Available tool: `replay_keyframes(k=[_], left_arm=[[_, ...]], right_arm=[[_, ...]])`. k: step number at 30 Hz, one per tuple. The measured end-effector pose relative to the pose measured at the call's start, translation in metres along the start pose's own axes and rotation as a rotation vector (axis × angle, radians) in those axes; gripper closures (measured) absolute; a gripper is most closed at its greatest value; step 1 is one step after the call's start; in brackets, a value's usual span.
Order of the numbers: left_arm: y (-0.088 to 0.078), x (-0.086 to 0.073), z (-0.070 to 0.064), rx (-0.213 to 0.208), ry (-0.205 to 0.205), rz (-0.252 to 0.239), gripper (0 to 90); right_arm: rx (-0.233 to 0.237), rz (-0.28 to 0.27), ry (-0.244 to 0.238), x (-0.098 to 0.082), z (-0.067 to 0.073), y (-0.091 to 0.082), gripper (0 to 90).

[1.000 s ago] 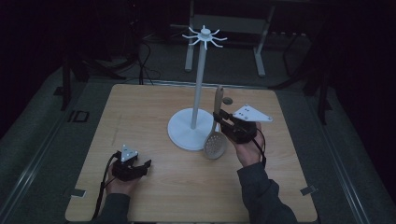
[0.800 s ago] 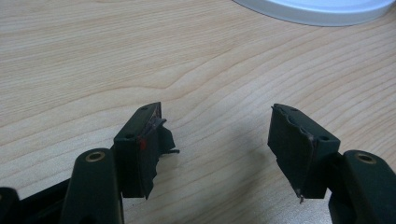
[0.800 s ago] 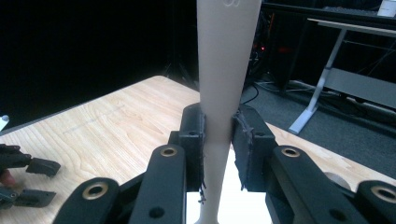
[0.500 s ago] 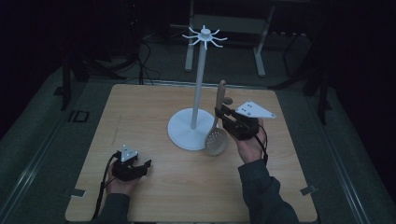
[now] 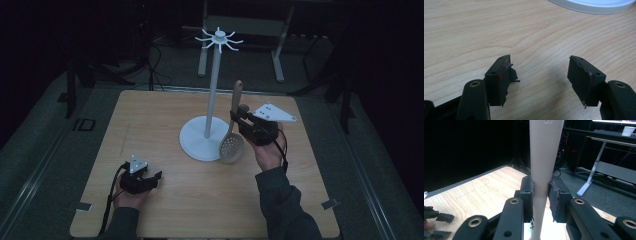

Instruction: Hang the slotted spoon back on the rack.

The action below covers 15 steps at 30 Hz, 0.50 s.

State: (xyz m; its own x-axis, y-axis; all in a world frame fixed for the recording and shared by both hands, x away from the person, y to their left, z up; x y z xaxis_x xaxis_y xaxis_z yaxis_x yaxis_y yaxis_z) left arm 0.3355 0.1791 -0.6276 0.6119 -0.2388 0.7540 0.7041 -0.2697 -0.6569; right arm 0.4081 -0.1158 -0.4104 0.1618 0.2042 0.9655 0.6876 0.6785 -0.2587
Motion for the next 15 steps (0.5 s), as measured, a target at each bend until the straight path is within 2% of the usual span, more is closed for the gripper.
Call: replay_keyframes(k=[15], left_arm=[[0.0001, 0.0, 0.0, 0.0, 0.0, -0.001, 36.0]], right_arm=[[-0.014, -0.002, -0.003, 0.0088, -0.007, -0.0005, 74.4]])
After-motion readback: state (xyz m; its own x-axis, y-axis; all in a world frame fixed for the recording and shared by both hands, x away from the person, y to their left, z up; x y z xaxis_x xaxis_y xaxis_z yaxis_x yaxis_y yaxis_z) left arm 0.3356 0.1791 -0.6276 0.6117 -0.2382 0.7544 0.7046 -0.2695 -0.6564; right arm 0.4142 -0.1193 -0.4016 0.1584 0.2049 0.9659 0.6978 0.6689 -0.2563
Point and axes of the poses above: each handheld gripper's, and its own axes: y roughly forward along the jaws, x roughly out of its top, z roughly to its left, the point moved 8 cm from there along y, roughly forward along the jaws, and after that the axes turned 4 degrees about x, right-handed, at the moved point
